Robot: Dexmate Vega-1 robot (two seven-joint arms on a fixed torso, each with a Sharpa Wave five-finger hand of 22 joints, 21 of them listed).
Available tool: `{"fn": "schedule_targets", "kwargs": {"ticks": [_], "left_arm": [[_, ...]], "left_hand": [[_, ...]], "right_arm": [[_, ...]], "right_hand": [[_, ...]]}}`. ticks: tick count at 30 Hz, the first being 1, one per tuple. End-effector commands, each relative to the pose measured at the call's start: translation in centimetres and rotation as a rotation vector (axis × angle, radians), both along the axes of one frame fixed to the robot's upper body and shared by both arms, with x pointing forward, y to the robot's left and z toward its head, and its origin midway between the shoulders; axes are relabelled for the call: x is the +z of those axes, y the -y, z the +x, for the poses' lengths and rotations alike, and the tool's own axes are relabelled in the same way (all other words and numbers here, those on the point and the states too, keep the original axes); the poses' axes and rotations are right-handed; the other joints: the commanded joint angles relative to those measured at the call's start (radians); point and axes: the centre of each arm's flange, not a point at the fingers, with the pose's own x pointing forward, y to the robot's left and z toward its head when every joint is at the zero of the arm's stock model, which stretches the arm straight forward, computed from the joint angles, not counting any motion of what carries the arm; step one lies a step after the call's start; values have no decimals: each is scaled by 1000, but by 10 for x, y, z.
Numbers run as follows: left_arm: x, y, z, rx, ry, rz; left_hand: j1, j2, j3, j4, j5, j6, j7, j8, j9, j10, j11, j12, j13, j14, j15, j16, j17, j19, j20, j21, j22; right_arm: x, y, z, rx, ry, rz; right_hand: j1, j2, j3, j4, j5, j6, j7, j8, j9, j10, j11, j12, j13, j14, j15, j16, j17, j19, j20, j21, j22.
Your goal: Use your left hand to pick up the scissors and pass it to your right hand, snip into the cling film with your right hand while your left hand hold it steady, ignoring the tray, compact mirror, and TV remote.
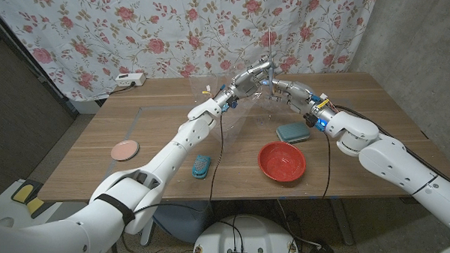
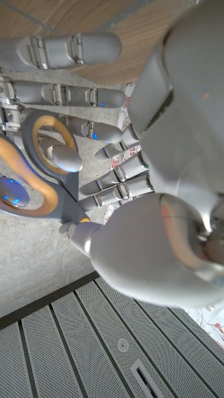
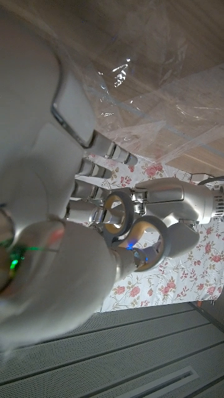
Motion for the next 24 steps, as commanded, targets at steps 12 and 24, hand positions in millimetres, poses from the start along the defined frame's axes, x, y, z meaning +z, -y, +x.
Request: {"fn": "schedule_targets", "kwargs": {"ticks": [12, 24], "left_arm": [[-5, 1, -5, 1, 1, 2], [-12, -2, -7, 9, -11, -7]], "left_hand": [[9, 7, -4, 2, 0, 7, -16, 3, 2, 106, -98, -2, 4, -31, -34, 8, 8, -6, -3, 9, 0], [10, 9, -5, 3, -1, 8, -20, 2, 2, 104, -98, -4, 4, -33, -33, 8, 11, -7, -1, 9, 0]], "right_arm": [[0, -5, 0, 47, -10, -18], [2, -10, 0, 100, 6, -53]], "right_hand": [[2, 3, -2, -1, 9, 2, 3, -8, 1, 12, 0, 2, 6, 14, 4, 3, 1, 0, 2, 7, 1], [-2, 15, -5, 4, 6, -9, 9, -18, 1, -9, 11, -10, 7, 1, 21, -3, 3, -18, 15, 2, 1]]}}
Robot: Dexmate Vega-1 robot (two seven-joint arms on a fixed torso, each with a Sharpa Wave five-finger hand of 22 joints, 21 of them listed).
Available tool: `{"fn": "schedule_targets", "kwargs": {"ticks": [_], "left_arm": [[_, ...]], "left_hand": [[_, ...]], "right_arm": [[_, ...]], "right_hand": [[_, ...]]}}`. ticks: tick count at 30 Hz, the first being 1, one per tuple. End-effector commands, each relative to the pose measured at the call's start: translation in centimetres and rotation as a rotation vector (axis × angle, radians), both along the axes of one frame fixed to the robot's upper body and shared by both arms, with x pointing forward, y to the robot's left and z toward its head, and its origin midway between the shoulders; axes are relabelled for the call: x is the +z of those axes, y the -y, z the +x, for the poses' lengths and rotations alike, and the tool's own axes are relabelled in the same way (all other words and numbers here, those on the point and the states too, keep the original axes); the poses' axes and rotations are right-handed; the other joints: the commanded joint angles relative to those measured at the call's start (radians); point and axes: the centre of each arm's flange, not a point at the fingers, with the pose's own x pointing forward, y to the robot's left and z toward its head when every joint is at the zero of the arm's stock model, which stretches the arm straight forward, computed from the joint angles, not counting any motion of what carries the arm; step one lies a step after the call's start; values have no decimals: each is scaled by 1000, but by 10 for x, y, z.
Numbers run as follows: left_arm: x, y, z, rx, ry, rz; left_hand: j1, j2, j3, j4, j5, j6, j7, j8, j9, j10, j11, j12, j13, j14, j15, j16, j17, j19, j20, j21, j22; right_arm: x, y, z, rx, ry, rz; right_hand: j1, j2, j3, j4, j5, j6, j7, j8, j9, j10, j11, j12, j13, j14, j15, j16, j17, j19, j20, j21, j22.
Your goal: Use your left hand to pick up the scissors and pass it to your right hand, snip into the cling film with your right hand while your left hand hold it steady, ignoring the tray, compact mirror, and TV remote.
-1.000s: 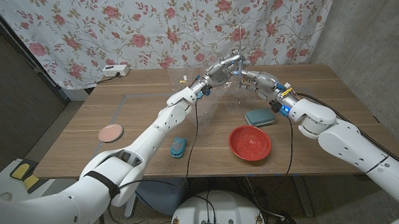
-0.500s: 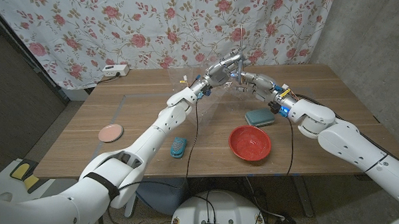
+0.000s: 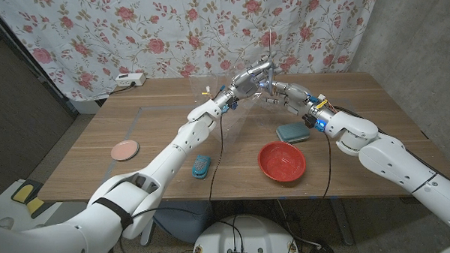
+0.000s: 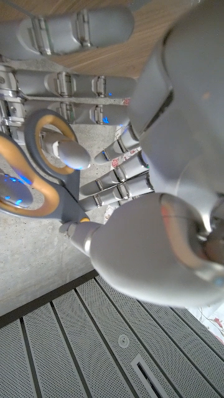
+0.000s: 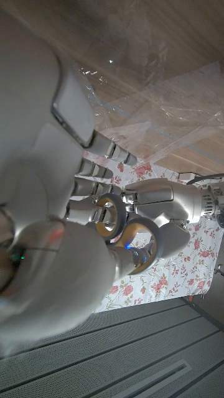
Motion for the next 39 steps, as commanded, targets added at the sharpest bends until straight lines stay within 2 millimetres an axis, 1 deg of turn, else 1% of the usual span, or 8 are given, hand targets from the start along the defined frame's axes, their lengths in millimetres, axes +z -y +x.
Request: {"fn": "schedule_targets", "kwargs": {"ticks": [1, 9, 14, 20, 24, 32, 37, 39], "left_arm": [[-6, -2, -1, 6, -11, -4], [-8, -2, -1, 19, -6, 4], [-9, -1, -1, 19, -7, -1], [-12, 2, -1, 9, -13, 5], [-14, 5, -1, -4, -21, 8], [-15, 6, 0, -6, -26, 5], [-15, 6, 0, -6, -27, 0], [-15, 7, 0, -6, -27, -3]], "left_hand": [[5, 4, -3, 0, 0, 4, -6, 3, 2, 104, -98, 1, 1, -32, -35, 8, 3, -2, 3, 9, -1], [6, 4, -4, 0, 0, 5, -8, 3, 2, 105, -98, 0, 1, -34, -35, 8, 5, -4, 2, 10, -1], [8, 4, -4, 0, 0, 6, -10, 3, 3, 104, -98, -2, -1, -36, -36, 8, 7, -4, 2, 10, -1], [7, 4, -5, 1, 0, 6, -12, 3, 3, 106, -98, -2, -1, -35, -35, 10, 9, -4, 2, 11, -1], [8, 4, -6, 1, 0, 6, -12, 3, 3, 106, -98, -2, -1, -35, -36, 11, 10, -4, 1, 11, -1], [8, 5, -7, 2, 0, 6, -10, 2, 3, 108, -98, -3, -1, -36, -34, 11, 12, -6, 2, 11, -1], [7, 4, -8, 2, 0, 8, -12, 3, 3, 108, -99, -4, -1, -35, -34, 12, 13, -5, 1, 12, -1], [7, 4, -8, 3, 0, 8, -12, 3, 3, 109, -99, -4, -1, -34, -33, 12, 14, -5, 1, 12, -1]], "right_arm": [[3, -5, 0, 52, 20, -32], [5, -6, 0, 34, 19, -47], [4, -6, 1, 14, 8, -54], [3, -7, 5, 2, -9, -57], [3, -7, 7, 1, -16, -49], [0, -5, 9, -6, -35, -24], [-1, -4, 10, -8, -37, -26], [-1, -5, 10, -3, -36, -27]], "right_hand": [[0, 16, -2, 4, 0, -7, 2, -6, 2, -21, 6, -11, 7, -23, 16, -8, 5, -26, 10, -5, 2], [1, 20, -2, 1, -4, -24, 16, -14, 2, -26, 17, -13, 7, -22, 29, -8, 5, -23, 28, 0, 1], [36, 14, 6, -22, -4, -7, 6, -6, 2, -4, 8, -5, 7, -2, 11, -2, 3, -9, 18, 6, 1], [36, 0, -6, -18, -2, 12, 2, -1, 5, 21, -2, 2, 8, 53, 40, 15, 1, 27, 1, 17, 1], [28, -6, -14, -13, -1, 31, -2, 6, 8, 31, -3, 5, 8, 57, 31, 15, 0, 32, -2, 17, 1], [38, 5, -20, -10, 10, 135, -37, 39, 12, 91, -56, 18, 10, 82, -13, 19, 1, 49, -20, 16, 2], [64, 10, -20, -17, 14, 149, -48, 37, 11, 114, -108, 17, 11, 88, -51, 18, 0, 59, -34, 15, 2], [69, 10, -20, -18, 14, 150, -49, 36, 11, 115, -107, 15, 11, 89, -51, 18, 0, 63, -33, 16, 2]]}}
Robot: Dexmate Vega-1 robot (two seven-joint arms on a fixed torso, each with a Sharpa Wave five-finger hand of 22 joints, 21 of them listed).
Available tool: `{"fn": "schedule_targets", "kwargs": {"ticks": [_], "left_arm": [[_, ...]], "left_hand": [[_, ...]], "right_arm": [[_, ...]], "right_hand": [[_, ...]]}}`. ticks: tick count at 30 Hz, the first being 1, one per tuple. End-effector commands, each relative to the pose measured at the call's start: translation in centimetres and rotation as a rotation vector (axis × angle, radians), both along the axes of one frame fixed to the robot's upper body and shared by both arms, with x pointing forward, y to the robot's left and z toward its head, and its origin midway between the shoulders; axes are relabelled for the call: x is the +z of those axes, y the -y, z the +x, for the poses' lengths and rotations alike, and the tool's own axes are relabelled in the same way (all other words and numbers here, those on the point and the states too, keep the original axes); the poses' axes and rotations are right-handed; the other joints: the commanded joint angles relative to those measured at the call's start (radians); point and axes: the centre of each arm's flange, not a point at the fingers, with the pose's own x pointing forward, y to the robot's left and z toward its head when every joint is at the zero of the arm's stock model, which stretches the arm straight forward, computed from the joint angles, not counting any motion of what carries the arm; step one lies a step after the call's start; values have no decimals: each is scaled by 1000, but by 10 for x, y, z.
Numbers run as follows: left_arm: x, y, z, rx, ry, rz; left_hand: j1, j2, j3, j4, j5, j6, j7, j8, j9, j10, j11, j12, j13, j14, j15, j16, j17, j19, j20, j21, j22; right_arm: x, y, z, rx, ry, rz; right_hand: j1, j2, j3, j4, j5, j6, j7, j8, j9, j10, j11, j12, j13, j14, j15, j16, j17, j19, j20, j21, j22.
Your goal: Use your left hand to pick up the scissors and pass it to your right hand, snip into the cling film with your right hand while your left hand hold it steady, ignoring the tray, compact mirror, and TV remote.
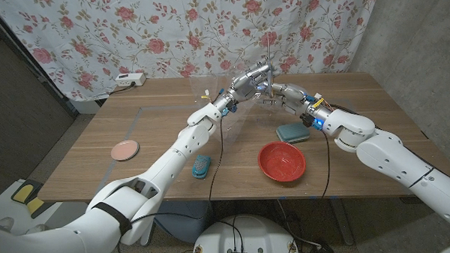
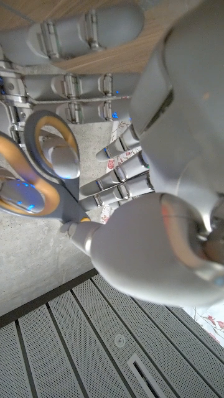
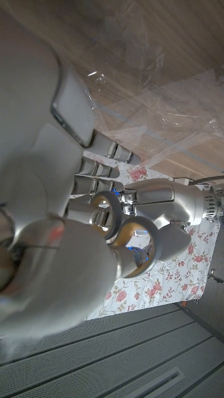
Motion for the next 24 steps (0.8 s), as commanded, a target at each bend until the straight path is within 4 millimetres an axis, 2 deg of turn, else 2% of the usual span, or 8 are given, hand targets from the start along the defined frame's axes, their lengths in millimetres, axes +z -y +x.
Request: {"fn": "schedule_targets", "kwargs": {"ticks": [1, 4, 9, 17, 20, 24], "left_arm": [[-2, 4, 0, -9, -7, -7], [-3, 4, -1, -3, -8, -7], [-3, 5, -4, 28, 4, -2], [-6, 7, -7, 56, 14, -2], [-7, 7, -8, 65, 13, -9], [-7, 6, -10, 89, 28, -13]], "left_hand": [[8, 6, -4, -1, 8, 2, -6, 3, 3, 109, -99, 8, 5, -34, -33, 7, 4, -5, 1, 3, -1], [8, 6, -5, -1, 8, 1, -4, 3, 3, 108, -99, 7, 4, -34, -33, 7, 5, -5, 1, 4, -1], [8, 5, -6, -1, 8, 2, -5, 2, 3, 109, -99, 6, 3, -33, -34, 8, 7, -5, 0, 4, -1], [8, 6, -7, 0, 8, 5, -6, 3, 3, 110, -99, 5, 4, -32, -35, 10, 9, -4, -1, 5, -1], [8, 6, -7, 0, 8, 7, -9, 4, 3, 111, -99, 5, 4, -31, -35, 11, 11, -4, -1, 5, -1], [9, 6, -8, 0, 9, 8, -10, 4, 3, 110, -99, 4, 2, -30, -35, 13, 13, -5, 0, 5, -1]], "right_arm": [[-3, 1, 3, -5, -17, 9], [-3, 0, 3, -1, -17, 1], [-2, -2, 2, 4, -16, -3], [-2, -2, 1, 26, -16, 3], [-2, -2, 1, 32, -16, 4], [-2, -2, 0, 40, -15, 3]], "right_hand": [[21, -1, 3, -5, 7, 4, -3, -2, 1, 128, -144, -6, 2, 4, -13, 6, 0, 14, -4, 8, 2], [15, -9, -6, -1, 6, -9, 8, -10, 2, 114, -112, -15, 3, 4, -5, 4, 0, 17, -1, 7, 2], [4, -14, -17, 6, 5, -28, 17, -17, 7, 114, -80, -17, 4, 2, 17, 2, 1, 17, 6, 5, 2], [-7, -15, -25, 13, 3, -38, 29, -20, 13, 114, -62, -19, 5, 10, 41, 3, 2, 23, 21, 6, 2], [17, 14, -7, 6, 4, -31, 29, -15, 19, 120, -60, -18, 6, 14, 45, 4, 3, 20, 25, 4, 3], [66, 43, 21, -14, 19, -23, 26, -8, 27, 127, -60, -19, 7, 14, 41, 3, 3, 14, 20, 1, 3]]}}
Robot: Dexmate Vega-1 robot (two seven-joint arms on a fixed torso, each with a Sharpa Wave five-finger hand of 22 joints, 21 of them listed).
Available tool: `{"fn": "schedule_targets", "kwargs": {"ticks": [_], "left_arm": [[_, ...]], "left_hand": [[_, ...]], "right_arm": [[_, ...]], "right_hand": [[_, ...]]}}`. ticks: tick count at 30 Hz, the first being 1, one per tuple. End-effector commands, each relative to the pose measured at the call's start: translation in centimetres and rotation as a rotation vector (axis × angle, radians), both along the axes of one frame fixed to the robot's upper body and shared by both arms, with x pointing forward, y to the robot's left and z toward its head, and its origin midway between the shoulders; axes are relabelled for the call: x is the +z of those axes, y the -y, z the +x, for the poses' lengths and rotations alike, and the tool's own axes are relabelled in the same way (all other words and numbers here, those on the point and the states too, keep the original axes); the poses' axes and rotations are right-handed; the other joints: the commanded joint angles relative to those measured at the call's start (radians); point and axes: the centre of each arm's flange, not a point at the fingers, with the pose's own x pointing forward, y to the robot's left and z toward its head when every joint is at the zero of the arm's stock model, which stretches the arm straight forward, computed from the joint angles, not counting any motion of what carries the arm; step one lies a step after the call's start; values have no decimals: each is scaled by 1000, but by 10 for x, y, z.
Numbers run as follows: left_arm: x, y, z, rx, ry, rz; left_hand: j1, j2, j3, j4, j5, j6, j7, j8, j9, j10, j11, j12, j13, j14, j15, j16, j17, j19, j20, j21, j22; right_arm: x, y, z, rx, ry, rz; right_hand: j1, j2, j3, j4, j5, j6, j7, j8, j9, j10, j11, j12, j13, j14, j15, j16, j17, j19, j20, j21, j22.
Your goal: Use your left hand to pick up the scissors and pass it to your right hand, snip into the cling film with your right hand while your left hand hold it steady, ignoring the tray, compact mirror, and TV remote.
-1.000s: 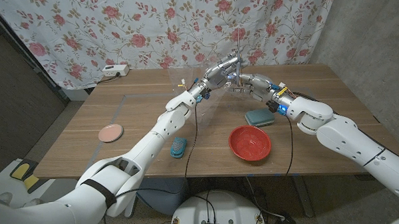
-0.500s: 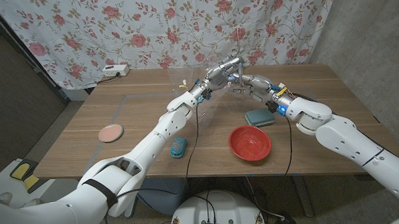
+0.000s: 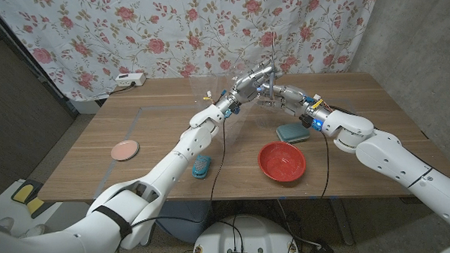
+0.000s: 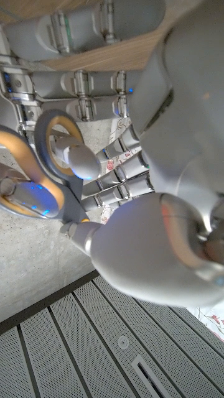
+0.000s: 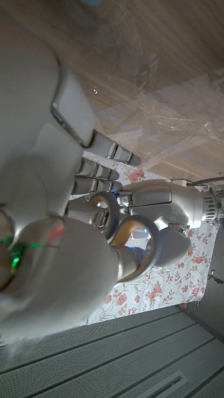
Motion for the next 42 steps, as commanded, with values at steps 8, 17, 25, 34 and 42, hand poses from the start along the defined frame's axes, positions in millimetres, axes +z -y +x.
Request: {"fn": "schedule_targets", "kwargs": {"ticks": [8, 17, 25, 34, 42], "left_arm": [[-4, -3, -5, 84, 15, -24], [-7, -5, -5, 78, -1, -35], [-12, -4, -4, 81, -4, -35], [-12, -2, -3, 83, 4, -30], [-12, -1, -2, 80, 2, -28]], "left_hand": [[11, 7, -5, 1, 6, 5, -9, 4, 3, 109, -102, 1, 3, -28, -38, 10, 10, -5, -1, 6, -1], [12, 9, -6, 1, 7, 5, -9, 3, 3, 108, -102, -1, 3, -28, -37, 13, 14, -7, 1, 6, -1], [14, 9, -5, 1, 7, 8, -13, 3, 4, 109, -101, -2, 3, -31, -37, 12, 16, -7, 1, 6, -1], [6, 17, -4, 10, 10, 3, -24, 1, 4, 103, -101, -6, 4, -37, -30, 6, 14, -11, 7, 6, -1], [5, 18, -3, 10, 12, 1, -24, 0, 4, 98, -102, -8, 6, -40, -33, 5, 16, -12, 8, 6, -1]], "right_arm": [[1, 0, -3, 34, 7, 1], [1, -2, 0, 78, 7, -1], [2, -4, 2, 132, 16, -16], [0, -8, 5, 197, -18, 7], [-1, -7, 4, 196, -27, 9]], "right_hand": [[72, 25, 42, -23, 44, 12, 14, 11, 16, 117, -70, 11, 7, 15, 16, 4, 1, 0, 23, 2, 2], [-55, -19, -18, 34, 11, -36, 30, -16, 10, 109, -65, 2, 8, 8, 25, -2, 7, -11, 34, -3, 3], [-98, -25, -36, 46, -11, -74, 28, -34, 3, 63, -55, -12, 9, -35, 42, -21, 7, -53, 53, -14, 3], [-36, 21, 4, 13, 9, -45, 11, -23, -3, 44, -64, -10, 9, -58, 25, -28, 6, -97, 54, -15, 3], [-14, 43, 22, -2, 21, -69, -61, -31, -3, 205, -66, 43, 7, 19, 8, 2, 2, -112, 57, -7, 1]]}}
